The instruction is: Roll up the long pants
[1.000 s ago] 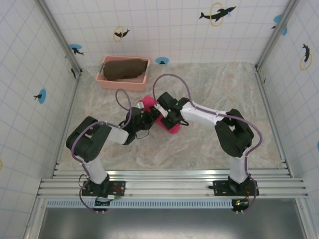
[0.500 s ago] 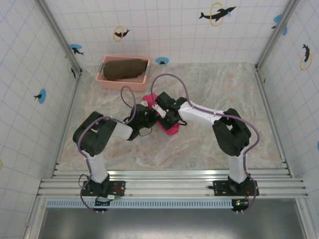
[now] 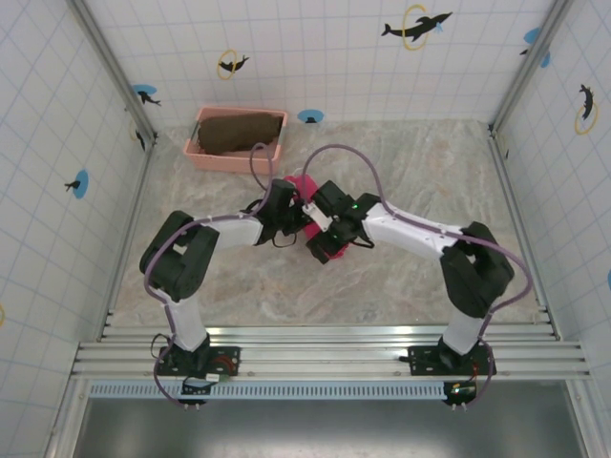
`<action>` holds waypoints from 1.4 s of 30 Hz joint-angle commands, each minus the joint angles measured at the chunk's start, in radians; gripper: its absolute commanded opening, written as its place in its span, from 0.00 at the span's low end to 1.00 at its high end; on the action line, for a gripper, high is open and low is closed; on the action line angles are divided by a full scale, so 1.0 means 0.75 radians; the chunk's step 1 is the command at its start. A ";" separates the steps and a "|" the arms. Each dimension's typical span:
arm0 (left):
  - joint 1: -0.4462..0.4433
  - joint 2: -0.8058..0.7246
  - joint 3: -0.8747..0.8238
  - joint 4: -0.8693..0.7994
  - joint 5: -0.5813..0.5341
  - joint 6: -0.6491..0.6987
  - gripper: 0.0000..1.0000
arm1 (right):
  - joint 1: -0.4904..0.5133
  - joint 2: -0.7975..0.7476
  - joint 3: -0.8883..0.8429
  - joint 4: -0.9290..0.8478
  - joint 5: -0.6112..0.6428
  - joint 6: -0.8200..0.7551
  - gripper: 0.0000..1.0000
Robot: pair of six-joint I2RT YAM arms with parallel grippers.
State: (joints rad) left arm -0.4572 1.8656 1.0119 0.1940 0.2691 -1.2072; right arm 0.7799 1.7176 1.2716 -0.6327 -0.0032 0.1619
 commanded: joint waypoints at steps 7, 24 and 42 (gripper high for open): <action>0.196 0.058 0.151 0.567 0.292 -0.143 0.00 | -0.197 -0.551 -0.306 -0.103 0.738 0.179 0.99; 0.415 0.405 1.012 1.136 0.322 -0.483 0.00 | -0.203 -0.452 -0.419 -0.131 0.842 0.316 0.99; 0.703 0.596 0.675 1.203 0.176 -0.447 0.00 | -0.169 -0.120 -0.175 -0.166 0.761 0.235 0.99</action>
State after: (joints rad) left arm 0.0864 2.3051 1.5448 0.9565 0.4183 -1.5684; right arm 0.6415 1.5940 1.0931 -0.7330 0.5762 0.3519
